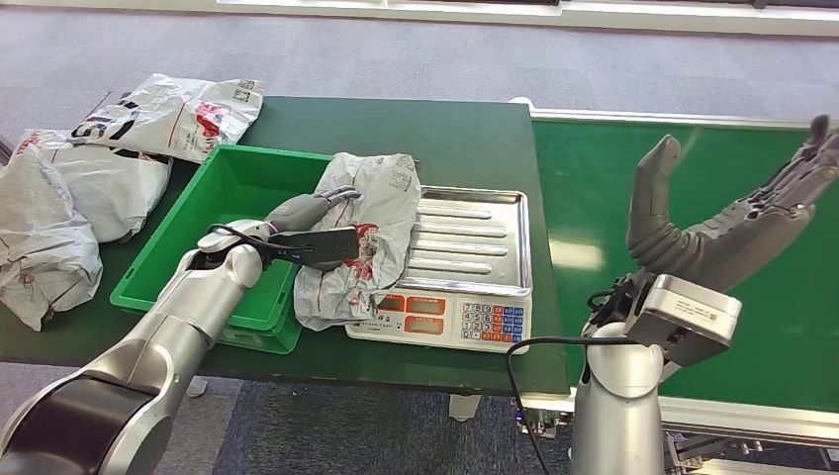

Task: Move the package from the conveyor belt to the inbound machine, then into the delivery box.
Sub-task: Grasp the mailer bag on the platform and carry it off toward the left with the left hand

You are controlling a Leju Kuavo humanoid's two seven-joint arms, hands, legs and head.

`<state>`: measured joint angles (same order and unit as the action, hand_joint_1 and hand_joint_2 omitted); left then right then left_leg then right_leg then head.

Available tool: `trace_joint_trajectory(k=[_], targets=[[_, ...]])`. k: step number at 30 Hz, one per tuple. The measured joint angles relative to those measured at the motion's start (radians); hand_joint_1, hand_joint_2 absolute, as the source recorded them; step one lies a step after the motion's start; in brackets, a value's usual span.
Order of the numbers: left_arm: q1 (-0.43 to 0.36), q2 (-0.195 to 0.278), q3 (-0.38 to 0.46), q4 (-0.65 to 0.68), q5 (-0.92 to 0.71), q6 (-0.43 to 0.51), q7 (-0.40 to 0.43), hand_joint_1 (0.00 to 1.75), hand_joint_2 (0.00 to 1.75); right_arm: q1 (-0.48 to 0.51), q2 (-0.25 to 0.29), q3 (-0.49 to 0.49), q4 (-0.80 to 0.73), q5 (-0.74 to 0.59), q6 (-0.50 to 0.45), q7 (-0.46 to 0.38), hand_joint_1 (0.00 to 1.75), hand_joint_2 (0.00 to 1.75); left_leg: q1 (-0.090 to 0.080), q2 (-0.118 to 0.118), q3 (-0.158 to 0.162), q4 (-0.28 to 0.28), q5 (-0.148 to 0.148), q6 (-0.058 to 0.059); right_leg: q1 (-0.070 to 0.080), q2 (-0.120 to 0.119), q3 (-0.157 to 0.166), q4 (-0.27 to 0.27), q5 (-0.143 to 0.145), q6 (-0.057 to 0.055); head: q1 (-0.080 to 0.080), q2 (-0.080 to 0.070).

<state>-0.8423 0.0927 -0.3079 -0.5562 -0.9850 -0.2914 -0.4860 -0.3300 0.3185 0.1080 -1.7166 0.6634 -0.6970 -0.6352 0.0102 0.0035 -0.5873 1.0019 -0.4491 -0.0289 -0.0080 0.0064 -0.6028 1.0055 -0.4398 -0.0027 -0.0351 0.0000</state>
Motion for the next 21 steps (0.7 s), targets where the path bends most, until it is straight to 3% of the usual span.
trace_joint_trajectory(k=[21], targets=[[0.0, 0.0, 0.0, 0.0, 0.0, 0.0, 0.0, 0.0, 1.75, 0.0, 0.0, 0.0, 0.0, 0.0, 0.0, 0.0, 0.0, 1.75, 0.0, 0.0, 0.0, 0.0, 0.0, 0.0, 0.0, 0.0, 0.0, 0.0, 0.0, 0.0, 0.0, 0.0]])
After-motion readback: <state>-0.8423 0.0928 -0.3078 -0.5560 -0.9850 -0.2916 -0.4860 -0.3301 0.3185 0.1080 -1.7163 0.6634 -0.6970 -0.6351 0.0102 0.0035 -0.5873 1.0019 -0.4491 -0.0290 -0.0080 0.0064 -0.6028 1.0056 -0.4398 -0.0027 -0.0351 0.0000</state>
